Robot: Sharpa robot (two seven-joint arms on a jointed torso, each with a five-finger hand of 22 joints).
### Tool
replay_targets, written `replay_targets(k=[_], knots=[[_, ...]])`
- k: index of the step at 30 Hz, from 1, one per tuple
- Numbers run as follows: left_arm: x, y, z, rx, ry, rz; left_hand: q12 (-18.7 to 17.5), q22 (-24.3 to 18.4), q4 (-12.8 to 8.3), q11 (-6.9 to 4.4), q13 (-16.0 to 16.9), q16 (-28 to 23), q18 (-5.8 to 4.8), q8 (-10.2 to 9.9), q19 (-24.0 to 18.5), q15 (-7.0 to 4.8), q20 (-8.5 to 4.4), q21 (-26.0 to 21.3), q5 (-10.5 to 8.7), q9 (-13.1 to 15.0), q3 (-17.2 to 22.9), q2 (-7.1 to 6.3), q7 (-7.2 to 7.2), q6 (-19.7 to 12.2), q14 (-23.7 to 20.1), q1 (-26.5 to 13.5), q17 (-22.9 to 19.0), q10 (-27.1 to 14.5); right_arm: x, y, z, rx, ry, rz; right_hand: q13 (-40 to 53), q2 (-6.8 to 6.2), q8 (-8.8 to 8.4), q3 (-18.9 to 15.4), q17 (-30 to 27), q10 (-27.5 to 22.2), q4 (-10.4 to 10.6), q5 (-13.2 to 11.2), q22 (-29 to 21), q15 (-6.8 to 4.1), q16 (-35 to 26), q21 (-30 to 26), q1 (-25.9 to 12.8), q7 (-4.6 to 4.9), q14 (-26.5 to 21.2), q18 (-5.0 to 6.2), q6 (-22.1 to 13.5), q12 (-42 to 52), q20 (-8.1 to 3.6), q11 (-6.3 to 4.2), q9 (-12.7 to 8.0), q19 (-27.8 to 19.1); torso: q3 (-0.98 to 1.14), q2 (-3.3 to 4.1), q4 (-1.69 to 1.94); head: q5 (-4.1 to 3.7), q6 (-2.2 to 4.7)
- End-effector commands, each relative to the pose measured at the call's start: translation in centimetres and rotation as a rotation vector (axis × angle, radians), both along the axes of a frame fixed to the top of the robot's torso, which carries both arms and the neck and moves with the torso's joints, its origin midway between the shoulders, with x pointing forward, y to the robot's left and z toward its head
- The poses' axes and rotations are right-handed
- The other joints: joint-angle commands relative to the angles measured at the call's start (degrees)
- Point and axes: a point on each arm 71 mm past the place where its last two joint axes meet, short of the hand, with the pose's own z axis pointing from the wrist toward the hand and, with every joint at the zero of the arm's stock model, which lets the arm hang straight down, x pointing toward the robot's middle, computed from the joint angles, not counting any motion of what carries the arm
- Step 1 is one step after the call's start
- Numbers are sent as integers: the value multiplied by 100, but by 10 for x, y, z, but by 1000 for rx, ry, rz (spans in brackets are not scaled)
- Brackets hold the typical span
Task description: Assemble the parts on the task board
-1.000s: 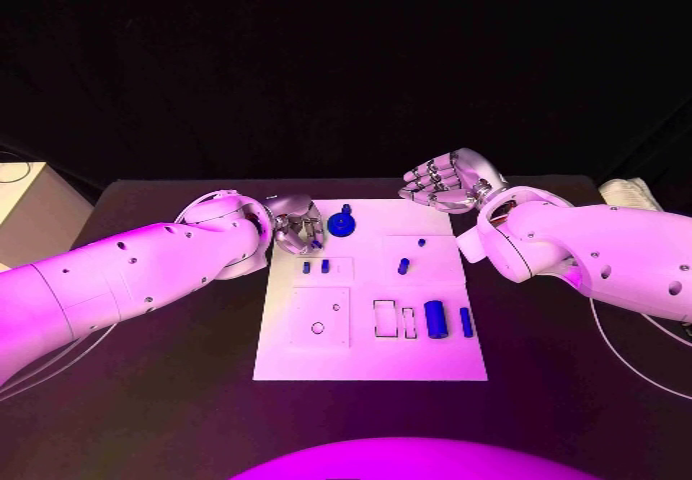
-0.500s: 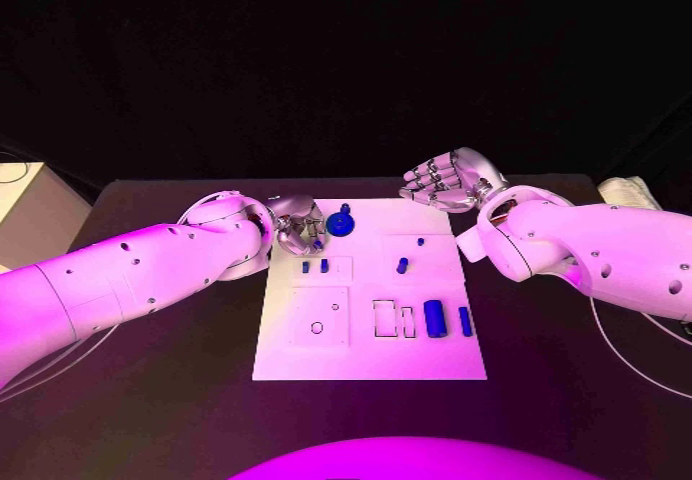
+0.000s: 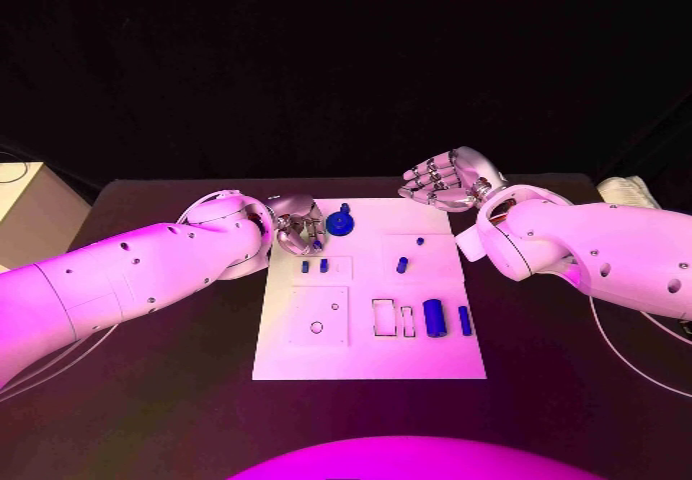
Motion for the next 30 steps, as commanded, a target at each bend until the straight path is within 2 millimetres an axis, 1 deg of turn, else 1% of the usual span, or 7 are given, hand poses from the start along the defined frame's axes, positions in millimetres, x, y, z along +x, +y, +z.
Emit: replay_targets(k=[1,7,9,12,18,22,30], knots=[[-2,-1,-4,32,32,-11,3,-12,-16,-3,1,35,-90,8,21,-29,17,-32,-14,-7,-10,55,-2,34,26,-18,-10,34,-1,1,1,-5,-10,14,-2,-21,-15,35,0,48,12,31,-6,13,22,-30,-33,18,36,43,47,-10,-14,5,-5,-43,-1,-1,-1,1,0],[-2,-1,-6,47,41,-7,-61,-52,-12,11,15,31,-84,-59,-17,-24,11,-64,-16,-7,-36,37,5,-37,6,-62,-35,-18,-1,1,1,-5,-10,14,-2,-21,-15,35,0,48,12,31,-6,13,22,-30,-33,18,36,43,47,-10,-14,5,-5,-43,0,1,-2,2,-1],[-2,-1,-5,46,38,-5,-87,-81,15,29,32,28,-83,-103,-45,-6,19,-93,-12,-7,-88,-17,20,-88,-15,-137,-67,-42,-1,1,1,-6,-10,14,-2,-21,-15,35,0,48,12,31,-6,13,22,-30,-33,18,36,43,47,-10,-14,5,-5,-43,-1,2,-1,0,-2],[-2,-1,-5,43,32,-1,-114,-145,46,45,75,25,-72,-249,-99,13,39,-157,1,-29,-123,-64,47,-295,-58,-201,-121,-75,-1,1,1,-6,-10,14,-2,-21,-15,35,0,48,12,31,-6,13,22,-30,-33,18,36,43,47,-10,-14,5,-5,-43,-1,2,1,-4,0],[-1,0,-4,35,23,3,-122,-170,53,54,82,21,-67,-266,-121,16,43,-177,0,-29,-128,-68,54,-316,-75,-212,-149,-87,-1,1,1,-6,-9,15,-3,-29,-17,45,-2,50,8,32,-8,14,20,-35,-37,16,33,43,48,-13,-14,5,-7,-54,5,3,-4,0,-5],[-1,0,-4,33,22,4,-132,-193,63,58,99,20,-63,-309,-136,23,50,-199,0,-33,-134,-76,63,-375,-89,-226,-164,-106,-1,1,1,-6,-9,14,-3,-29,-17,45,-2,50,8,32,-8,14,20,-35,-37,16,33,43,48,-13,-14,5,-7,-54,4,-1,-3,-1,-2],[-1,1,-4,33,21,7,-132,-187,68,57,105,23,-64,-322,-127,24,52,-198,0,-34,-134,-74,64,-392,-85,-230,-154,-105,0,1,1,-7,-9,13,-3,-29,-17,45,-2,50,8,32,-8,14,20,-35,-37,16,33,43,48,-13,-14,5,-7,-54,2,-1,-1,-2,6]])
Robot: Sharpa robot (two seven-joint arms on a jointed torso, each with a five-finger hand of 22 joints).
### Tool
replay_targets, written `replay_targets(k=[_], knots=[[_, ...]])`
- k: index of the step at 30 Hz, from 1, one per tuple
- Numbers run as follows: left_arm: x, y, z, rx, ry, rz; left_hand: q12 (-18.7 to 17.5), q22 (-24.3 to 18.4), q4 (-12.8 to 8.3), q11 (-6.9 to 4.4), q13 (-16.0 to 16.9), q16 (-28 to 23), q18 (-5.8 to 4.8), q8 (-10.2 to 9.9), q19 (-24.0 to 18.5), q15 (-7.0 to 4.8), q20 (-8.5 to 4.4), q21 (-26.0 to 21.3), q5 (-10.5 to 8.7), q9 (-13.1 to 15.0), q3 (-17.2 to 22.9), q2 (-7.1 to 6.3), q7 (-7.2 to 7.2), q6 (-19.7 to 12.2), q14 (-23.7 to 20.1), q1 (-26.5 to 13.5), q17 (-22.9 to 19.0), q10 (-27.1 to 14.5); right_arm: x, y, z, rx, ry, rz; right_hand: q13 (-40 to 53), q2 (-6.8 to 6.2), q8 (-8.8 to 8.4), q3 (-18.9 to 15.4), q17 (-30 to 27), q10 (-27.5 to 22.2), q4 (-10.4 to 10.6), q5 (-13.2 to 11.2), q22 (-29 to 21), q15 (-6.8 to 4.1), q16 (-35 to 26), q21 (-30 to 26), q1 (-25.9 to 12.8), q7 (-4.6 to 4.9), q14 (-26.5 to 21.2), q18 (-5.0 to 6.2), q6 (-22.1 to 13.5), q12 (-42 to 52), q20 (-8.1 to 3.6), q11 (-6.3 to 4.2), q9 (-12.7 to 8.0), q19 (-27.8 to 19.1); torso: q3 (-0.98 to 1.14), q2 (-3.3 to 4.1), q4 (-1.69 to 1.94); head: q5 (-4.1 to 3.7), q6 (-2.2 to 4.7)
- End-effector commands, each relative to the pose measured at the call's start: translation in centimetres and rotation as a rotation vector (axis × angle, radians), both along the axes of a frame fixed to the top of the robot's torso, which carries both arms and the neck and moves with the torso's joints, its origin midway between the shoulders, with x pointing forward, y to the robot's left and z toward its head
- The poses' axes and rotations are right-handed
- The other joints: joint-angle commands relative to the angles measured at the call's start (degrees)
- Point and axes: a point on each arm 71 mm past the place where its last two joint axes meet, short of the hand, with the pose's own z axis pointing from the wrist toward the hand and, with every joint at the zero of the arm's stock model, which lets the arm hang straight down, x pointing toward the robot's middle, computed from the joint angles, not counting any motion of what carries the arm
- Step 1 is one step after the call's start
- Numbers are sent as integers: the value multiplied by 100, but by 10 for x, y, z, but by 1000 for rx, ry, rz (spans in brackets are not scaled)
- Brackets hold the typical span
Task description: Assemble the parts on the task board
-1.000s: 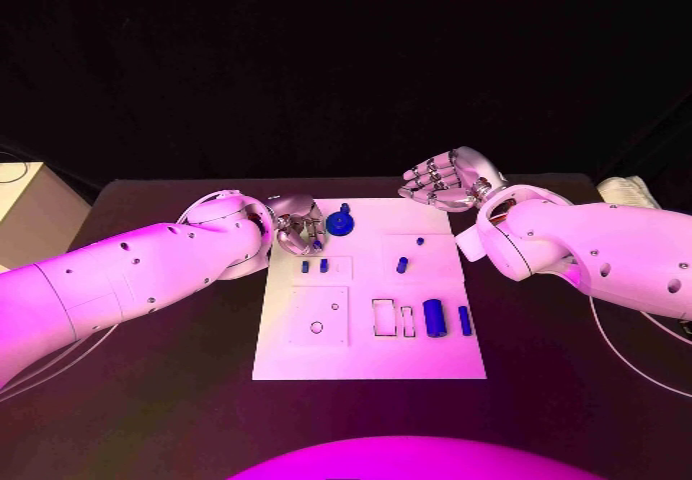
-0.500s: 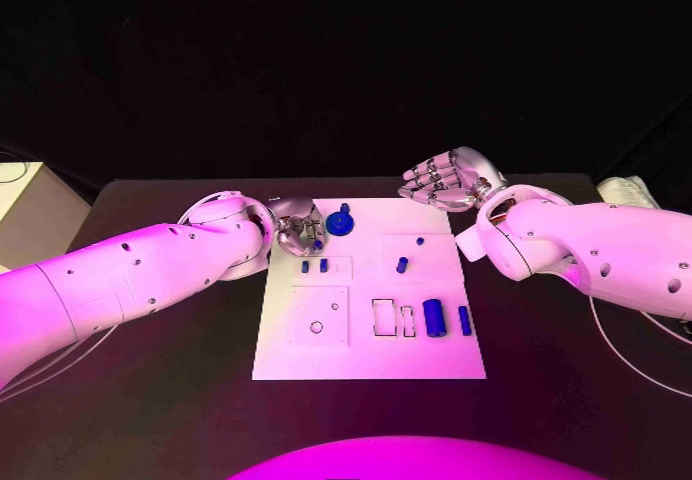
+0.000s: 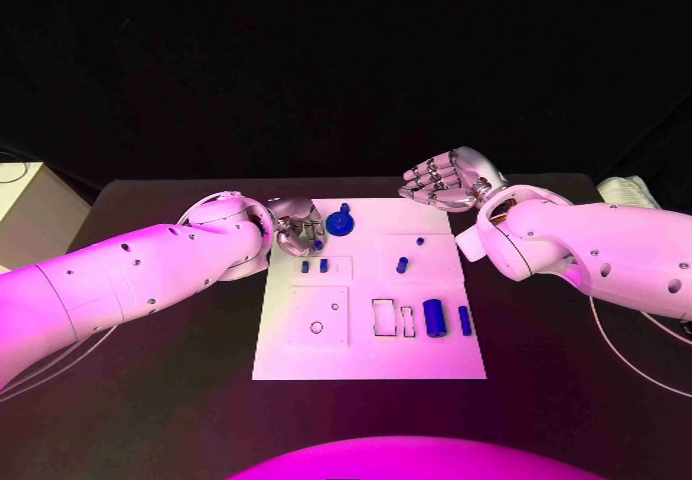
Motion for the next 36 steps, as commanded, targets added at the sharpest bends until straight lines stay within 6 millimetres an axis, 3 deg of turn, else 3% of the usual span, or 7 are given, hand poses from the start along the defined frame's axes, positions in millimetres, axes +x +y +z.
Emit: replay_targets(k=[1,7,13,24,29,32,36], knots=[[-1,0,-1,8,7,-2,-35,-4,5,-7,14,24,-64,-29,-26,1,10,-29,-1,-5,-24,-9,-6,-59,-20,-69,12,-39,0,1,1,-6,-9,13,-3,-29,-17,30,-1,50,-8,32,-9,14,20,-35,-37,17,33,44,48,-13,7,5,-7,-33,-1,-1,0,0,8],[0,1,-1,7,3,3,-14,4,4,-23,55,34,-65,-99,-1,-9,11,-31,-1,-15,-24,-12,1,-153,-12,-61,27,-15,0,1,1,-6,-11,12,-4,-36,-19,35,-3,50,-10,30,-10,15,17,-38,-44,17,27,43,47,-16,8,5,-9,-36,-7,-1,-1,1,17],[0,4,0,7,0,13,-30,-18,41,-64,165,50,-64,-511,29,-43,-10,-72,5,-164,-84,-59,-114,-843,-17,-68,12,-25,0,0,1,-8,-17,7,-15,-57,-49,77,-17,-70,-44,46,-9,32,-10,-42,-30,26,-24,36,5,-43,9,28,-24,-20,-8,0,1,0,20],[1,10,1,7,-5,31,-88,-39,126,-79,254,56,-65,-744,54,-59,-29,-115,21,-329,-412,23,-244,-1324,-24,44,-21,-21,0,-2,1,-14,-18,2,-18,-92,-73,96,-31,-288,-68,54,-8,58,-36,-48,-45,54,-75,20,-21,-49,10,69,-37,-10,-7,-6,3,-18,25],[1,17,2,6,-8,43,-92,-49,131,-79,257,55,-63,-736,47,-59,-30,-122,22,-321,-427,31,-241,-1298,-27,55,-28,-21,2,-5,-1,-46,-13,19,-16,-97,-72,88,-36,-406,-76,31,1,68,-45,-39,-41,59,-97,12,-13,-45,9,85,-39,75,-6,-3,-4,-23,38],[2,25,4,-7,-20,57,-107,-61,148,-76,269,52,-61,-681,40,-58,-31,-135,23,-317,-448,54,-187,-1203,-36,91,-44,-29,2,-7,-2,-83,-5,43,-4,-63,-63,163,-15,-401,-146,-49,119,25,22,190,42,34,13,57,16,-18,-1,59,-39,974,-8,-6,-4,-30,43],[5,40,13,-133,-50,130,-111,-230,167,-48,343,-55,-17,-260,-105,-46,-35,-247,28,-223,-194,167,21,-461,-225,227,-400,-13,3,-13,-4,-148,-1,82,1,-45,-34,680,100,2,-398,-158,141,-111,253,380,228,-54,409,90,125,82,-75,-64,-42,1540,-10,-15,8,-85,72]])
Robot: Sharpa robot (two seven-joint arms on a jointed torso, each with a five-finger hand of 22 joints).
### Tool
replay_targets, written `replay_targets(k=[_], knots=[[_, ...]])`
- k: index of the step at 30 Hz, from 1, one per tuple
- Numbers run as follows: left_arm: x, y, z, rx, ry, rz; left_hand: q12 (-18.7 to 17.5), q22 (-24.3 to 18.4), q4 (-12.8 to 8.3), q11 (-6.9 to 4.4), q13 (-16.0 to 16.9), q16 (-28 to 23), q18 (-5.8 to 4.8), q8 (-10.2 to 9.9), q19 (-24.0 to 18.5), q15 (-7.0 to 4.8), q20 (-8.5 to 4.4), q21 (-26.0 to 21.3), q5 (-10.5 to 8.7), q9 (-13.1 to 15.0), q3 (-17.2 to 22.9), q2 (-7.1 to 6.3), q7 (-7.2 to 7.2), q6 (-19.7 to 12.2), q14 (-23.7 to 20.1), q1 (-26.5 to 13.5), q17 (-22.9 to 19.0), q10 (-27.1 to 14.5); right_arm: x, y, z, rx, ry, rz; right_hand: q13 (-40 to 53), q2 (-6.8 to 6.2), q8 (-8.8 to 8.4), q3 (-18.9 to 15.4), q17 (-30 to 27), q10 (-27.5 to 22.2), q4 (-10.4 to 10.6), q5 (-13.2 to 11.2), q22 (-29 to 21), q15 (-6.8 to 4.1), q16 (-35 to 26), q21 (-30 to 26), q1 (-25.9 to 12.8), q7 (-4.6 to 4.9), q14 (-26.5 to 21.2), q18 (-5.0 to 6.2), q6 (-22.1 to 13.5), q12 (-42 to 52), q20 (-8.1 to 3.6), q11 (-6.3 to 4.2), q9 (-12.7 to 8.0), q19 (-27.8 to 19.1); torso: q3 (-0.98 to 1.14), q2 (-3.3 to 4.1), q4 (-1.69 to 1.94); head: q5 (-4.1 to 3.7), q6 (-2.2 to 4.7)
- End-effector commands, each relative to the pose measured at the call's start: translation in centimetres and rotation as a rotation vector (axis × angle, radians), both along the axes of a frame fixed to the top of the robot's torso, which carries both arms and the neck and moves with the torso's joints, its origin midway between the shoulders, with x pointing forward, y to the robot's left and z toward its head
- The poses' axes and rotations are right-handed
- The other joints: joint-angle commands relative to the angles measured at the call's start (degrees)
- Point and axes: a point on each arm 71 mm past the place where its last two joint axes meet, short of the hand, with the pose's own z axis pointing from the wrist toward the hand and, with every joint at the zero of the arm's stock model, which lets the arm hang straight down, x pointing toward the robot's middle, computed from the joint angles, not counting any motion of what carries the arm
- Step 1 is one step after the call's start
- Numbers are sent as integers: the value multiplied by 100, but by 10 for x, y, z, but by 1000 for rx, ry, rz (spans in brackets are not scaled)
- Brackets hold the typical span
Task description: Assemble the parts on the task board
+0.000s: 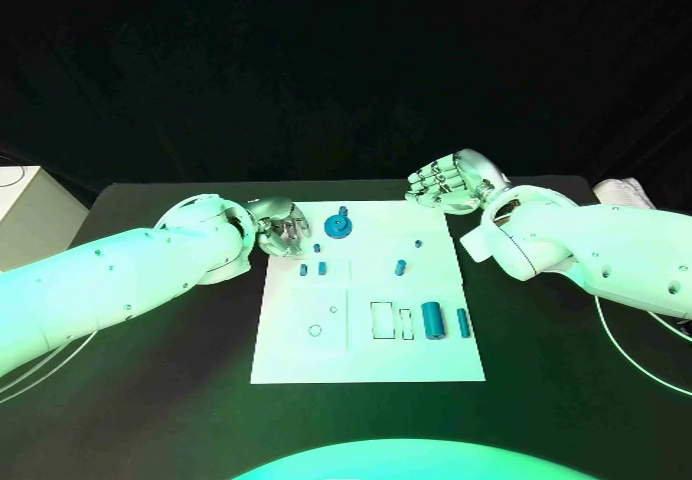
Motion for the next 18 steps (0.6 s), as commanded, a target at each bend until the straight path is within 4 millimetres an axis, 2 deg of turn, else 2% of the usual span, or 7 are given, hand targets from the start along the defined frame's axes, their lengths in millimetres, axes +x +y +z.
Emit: replay_targets(k=[1,4,6,11,13,16,18], knots=[[3,13,11,-184,-35,87,40,-37,-22,16,71,-73,-35,288,-36,29,-12,-23,25,91,279,174,93,528,-79,150,-121,52,0,-1,-3,-112,4,91,0,-6,10,371,90,252,-124,-144,-6,-87,133,68,114,-44,227,92,92,89,-61,-77,-4,237,-4,-12,9,-46,29],[5,31,18,-340,-16,169,84,-322,-184,97,146,-243,38,359,-351,86,15,-172,18,107,459,141,151,650,-359,241,-618,-144,1,-7,-3,-178,-19,103,0,-122,73,843,280,569,-179,-389,11,-238,345,195,67,-132,594,90,231,193,-194,-182,24,602,3,-6,-19,-50,96],[4,42,21,-425,-5,197,87,-432,-213,133,158,-351,64,375,-508,118,42,-247,12,111,497,133,183,668,-538,220,-884,-216,2,-12,-4,-224,-29,108,31,-217,133,1121,574,998,-284,-474,94,-461,682,436,14,-232,1131,92,342,321,-410,-335,63,1114,2,-16,-21,-71,98],[-4,58,30,-647,49,180,131,-489,-292,190,197,-803,86,350,-622,158,78,-319,7,96,576,183,236,567,-1092,170,-1790,-405,5,-23,-7,-364,-47,127,72,-233,167,1103,1071,1373,-462,-618,305,-739,1277,905,-124,-329,1932,92,425,343,-703,-503,99,1907,-13,-15,-29,-196,167],[-10,62,33,-755,76,166,131,-510,-267,210,191,-1061,81,376,-647,187,107,-355,-5,108,534,165,245,562,-1387,58,-2264,-509,5,-24,-10,-440,-63,144,84,-232,196,965,1556,1525,-584,-646,556,-871,1876,1355,-238,-397,2445,62,540,244,-971,-598,127,2391,-16,-13,-27,-223,203],[-19,67,36,-950,125,156,145,-631,-11,220,180,-1198,80,426,-698,224,169,-551,-36,142,201,39,221,507,-1489,-352,-2403,-611,4,-24,-15,-558,-95,168,89,-259,193,923,2040,1590,-637,-737,777,-918,2474,1708,-334,-437,2706,62,601,127,-1103,-641,142,2657,-5,-21,-22,-275,229],[-26,69,36,-1054,159,163,151,-688,62,222,175,-1229,82,444,-700,227,178,-637,-39,155,71,-4,211,472,-1513,-431,-2411,-641,2,-22,-19,-626,-115,179,83,-323,155,978,3255,1563,-655,-849,1026,-943,3842,2067,-434,-476,2807,56,603,-22,-1174,-665,154,2850,5,-17,-22,-307,258]])
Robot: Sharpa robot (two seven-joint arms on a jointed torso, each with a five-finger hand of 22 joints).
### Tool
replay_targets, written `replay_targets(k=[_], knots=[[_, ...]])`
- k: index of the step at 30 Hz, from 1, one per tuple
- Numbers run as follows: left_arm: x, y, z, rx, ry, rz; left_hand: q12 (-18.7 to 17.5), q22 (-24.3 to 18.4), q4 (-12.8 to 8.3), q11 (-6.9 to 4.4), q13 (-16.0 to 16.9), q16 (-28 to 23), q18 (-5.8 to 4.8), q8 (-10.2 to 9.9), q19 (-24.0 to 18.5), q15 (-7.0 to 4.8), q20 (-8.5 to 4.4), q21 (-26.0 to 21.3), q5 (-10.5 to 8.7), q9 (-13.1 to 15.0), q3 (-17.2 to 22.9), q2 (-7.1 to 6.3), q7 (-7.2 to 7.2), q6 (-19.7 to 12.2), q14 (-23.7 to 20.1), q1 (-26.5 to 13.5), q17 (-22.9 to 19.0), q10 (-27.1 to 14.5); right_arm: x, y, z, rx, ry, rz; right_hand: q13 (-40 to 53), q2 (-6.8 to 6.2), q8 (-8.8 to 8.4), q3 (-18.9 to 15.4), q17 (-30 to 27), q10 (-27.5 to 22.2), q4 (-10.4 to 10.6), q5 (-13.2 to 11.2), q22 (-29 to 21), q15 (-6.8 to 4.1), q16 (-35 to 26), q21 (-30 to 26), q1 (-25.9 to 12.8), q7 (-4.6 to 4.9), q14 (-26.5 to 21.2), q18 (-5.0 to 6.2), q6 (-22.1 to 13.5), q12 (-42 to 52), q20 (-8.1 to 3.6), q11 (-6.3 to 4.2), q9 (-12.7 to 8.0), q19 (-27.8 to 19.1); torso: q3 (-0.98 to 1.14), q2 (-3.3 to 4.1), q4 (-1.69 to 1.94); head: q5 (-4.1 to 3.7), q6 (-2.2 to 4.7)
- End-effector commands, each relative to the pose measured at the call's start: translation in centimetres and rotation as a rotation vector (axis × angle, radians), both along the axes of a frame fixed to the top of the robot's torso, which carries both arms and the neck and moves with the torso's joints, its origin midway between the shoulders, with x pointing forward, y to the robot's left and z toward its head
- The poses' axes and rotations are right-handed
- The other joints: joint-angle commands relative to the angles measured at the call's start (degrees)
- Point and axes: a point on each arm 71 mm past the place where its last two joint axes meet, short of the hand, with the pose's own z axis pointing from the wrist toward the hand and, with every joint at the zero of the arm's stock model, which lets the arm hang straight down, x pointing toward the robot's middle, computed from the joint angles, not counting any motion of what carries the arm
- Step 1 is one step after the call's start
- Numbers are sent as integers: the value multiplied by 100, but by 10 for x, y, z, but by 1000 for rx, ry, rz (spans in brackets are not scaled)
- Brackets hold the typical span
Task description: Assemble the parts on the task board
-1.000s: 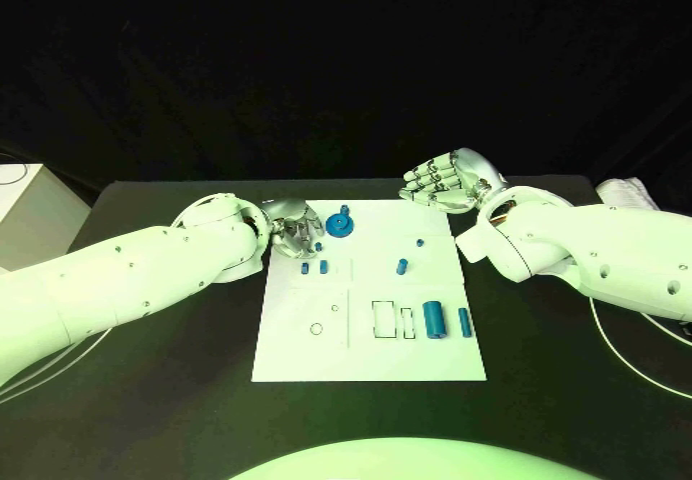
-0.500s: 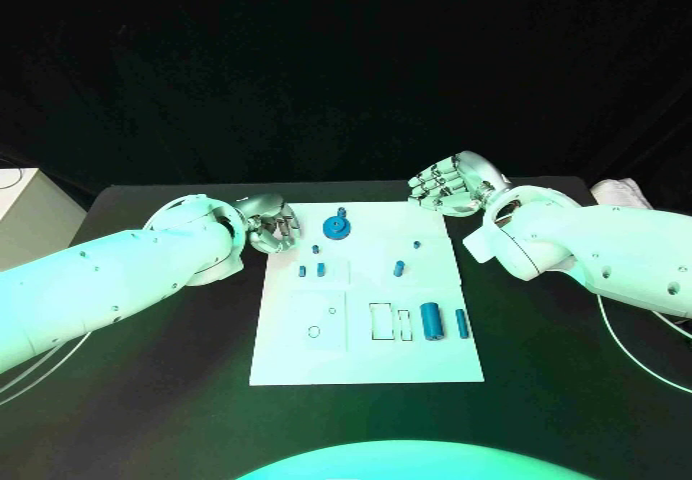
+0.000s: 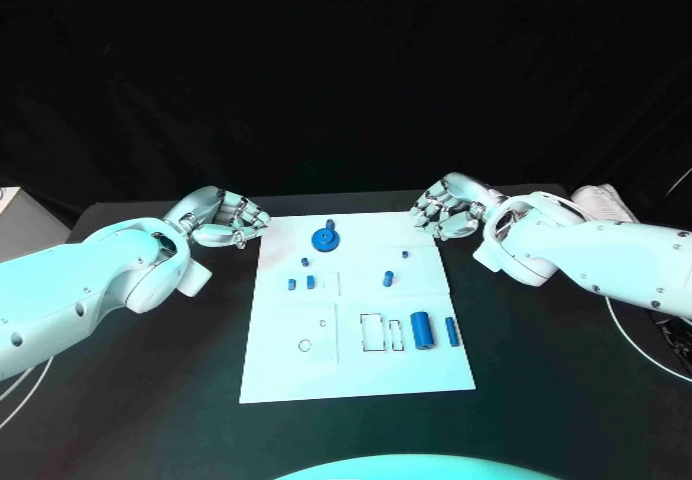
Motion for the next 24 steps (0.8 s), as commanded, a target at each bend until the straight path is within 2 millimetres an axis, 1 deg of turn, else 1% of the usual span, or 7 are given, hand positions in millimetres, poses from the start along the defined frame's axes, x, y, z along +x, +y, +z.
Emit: replay_targets(k=[1,2,7,10,11,13,24], knots=[[-9,-2,8,-389,33,-3,42,-54,76,6,-10,-26,84,32,-18,1,17,-79,-23,15,-121,-29,1,-44,-43,-101,-12,-44,-3,6,-7,-249,-52,71,-5,-60,-38,84,1468,-48,-20,-76,224,-16,1574,318,-85,-31,286,51,18,-64,-38,-33,17,178,14,-1,3,-62,52],[-14,-1,8,-445,50,-5,51,-90,136,6,-12,-33,84,52,-3,2,20,-129,-27,27,-206,-43,-4,-53,-44,-149,-12,-54,-3,8,-10,-290,-68,68,-9,-95,-19,140,2225,-104,-4,-99,324,-17,2309,433,-142,-66,277,53,67,-72,-44,-23,45,185,11,4,9,-62,71],[-31,-2,6,-561,99,-26,108,-206,420,-15,-10,-36,84,122,85,-9,16,-281,-215,61,-557,-71,-32,-72,-26,-324,-2,-39,-6,15,-18,-383,-95,50,-69,-183,-49,163,3087,-508,-18,-270,492,39,3132,605,-216,-90,264,51,54,-73,-15,27,78,176,0,8,20,-52,103],[-38,-3,4,-592,117,-36,130,-233,517,-27,-6,-30,85,133,118,-18,10,-314,-298,63,-654,-56,-41,-80,-5,-360,5,-19,-8,20,-22,-412,-96,51,-57,-184,-88,63,4496,-636,16,-269,929,47,4298,1048,-272,-81,403,21,43,-27,14,24,116,389,4,7,21,-54,78],[-39,-3,4,-595,118,-37,130,-233,517,-27,-6,-30,85,133,118,-18,10,-314,-298,63,-654,-56,-41,-80,-5,-360,5,-19,-8,21,-22,-416,-95,52,-56,-186,-92,58,4623,-633,18,-264,1142,39,4387,1219,-273,-90,418,-4,39,-24,12,38,118,440,2,7,23,-56,72],[-42,-4,4,-596,117,-42,138,-244,515,-35,-6,-28,86,140,136,-26,5,-328,-296,66,-672,-44,-48,-80,5,-300,8,-9,-9,24,-24,-427,-93,55,-50,-189,-104,41,4753,-612,41,-253,2306,17,4493,2171,-291,-104,421,-173,28,-7,30,21,128,745,-2,5,26,-48,45],[-45,-5,2,-587,113,-42,135,-281,508,-26,-17,-64,84,132,169,-26,-5,-378,-273,59,-688,11,-29,-119,-9,-123,1,-9,-15,42,-32,-436,-69,87,-38,-188,-92,63,4857,-526,101,-135,2748,39,4596,2553,-330,-81,418,-208,73,22,20,31,171,748,3,15,1,26,10]])
